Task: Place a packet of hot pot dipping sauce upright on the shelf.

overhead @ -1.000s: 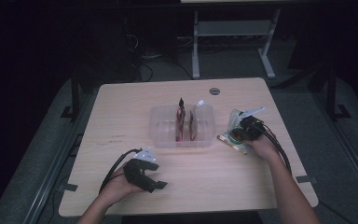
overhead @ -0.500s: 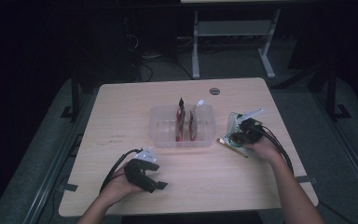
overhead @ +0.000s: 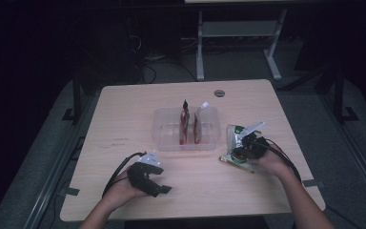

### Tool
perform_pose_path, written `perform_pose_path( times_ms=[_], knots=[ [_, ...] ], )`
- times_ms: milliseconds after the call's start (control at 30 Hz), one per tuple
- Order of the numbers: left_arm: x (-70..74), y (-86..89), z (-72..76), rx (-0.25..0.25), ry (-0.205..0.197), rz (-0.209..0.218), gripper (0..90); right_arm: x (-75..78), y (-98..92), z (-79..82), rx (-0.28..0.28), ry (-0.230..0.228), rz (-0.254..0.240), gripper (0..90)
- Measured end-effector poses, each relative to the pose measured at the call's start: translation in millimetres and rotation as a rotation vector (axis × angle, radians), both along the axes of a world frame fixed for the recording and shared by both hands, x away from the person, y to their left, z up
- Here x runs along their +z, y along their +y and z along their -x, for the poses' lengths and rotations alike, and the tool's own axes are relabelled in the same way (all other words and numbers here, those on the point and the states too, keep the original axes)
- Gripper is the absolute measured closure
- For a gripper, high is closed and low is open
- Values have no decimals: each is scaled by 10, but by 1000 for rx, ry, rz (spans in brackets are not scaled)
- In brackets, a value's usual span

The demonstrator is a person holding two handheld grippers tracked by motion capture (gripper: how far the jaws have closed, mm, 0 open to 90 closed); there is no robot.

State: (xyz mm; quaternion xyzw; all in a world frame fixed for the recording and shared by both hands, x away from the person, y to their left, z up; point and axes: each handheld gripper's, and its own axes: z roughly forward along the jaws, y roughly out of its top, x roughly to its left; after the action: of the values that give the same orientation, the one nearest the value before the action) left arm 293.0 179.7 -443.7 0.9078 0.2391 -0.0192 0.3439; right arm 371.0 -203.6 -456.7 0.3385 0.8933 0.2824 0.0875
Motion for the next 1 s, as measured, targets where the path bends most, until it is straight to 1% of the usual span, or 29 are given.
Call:
perform_pose_path(
  times_ms=[167, 433, 633, 733, 767, 867, 900, 933, 1000],
  knots=[
    [-7, -6, -2, -1, -3, 11, 204, 10, 52, 128, 37, 13, -1, 900],
    [-6, -15, 6, -7, -3, 9, 204, 21, 189, 421, 107, 20, -6, 900],
    [-7, -27, 6, -11, -5, 7, 204, 28, 291, 598, 156, 31, -15, 900],
    [-7, -33, 9, -12, -4, 8, 204, 29, 353, 657, 183, 35, -19, 900],
    [-7, -37, 10, -10, -2, 10, 204, 28, 375, 662, 204, 26, -7, 900],
    [-8, -41, 10, -13, -3, 12, 204, 20, 465, 693, 231, 25, -20, 900],
    [-8, -42, 10, -12, -2, 12, 204, 18, 496, 705, 236, 32, -30, 900],
    [-7, -41, 11, -13, -2, 12, 204, 13, 517, 705, 252, 27, -28, 900],
    [-5, -38, 11, -13, -4, 11, 204, 8, 576, 722, 265, 38, -44, 900]
  ],
)
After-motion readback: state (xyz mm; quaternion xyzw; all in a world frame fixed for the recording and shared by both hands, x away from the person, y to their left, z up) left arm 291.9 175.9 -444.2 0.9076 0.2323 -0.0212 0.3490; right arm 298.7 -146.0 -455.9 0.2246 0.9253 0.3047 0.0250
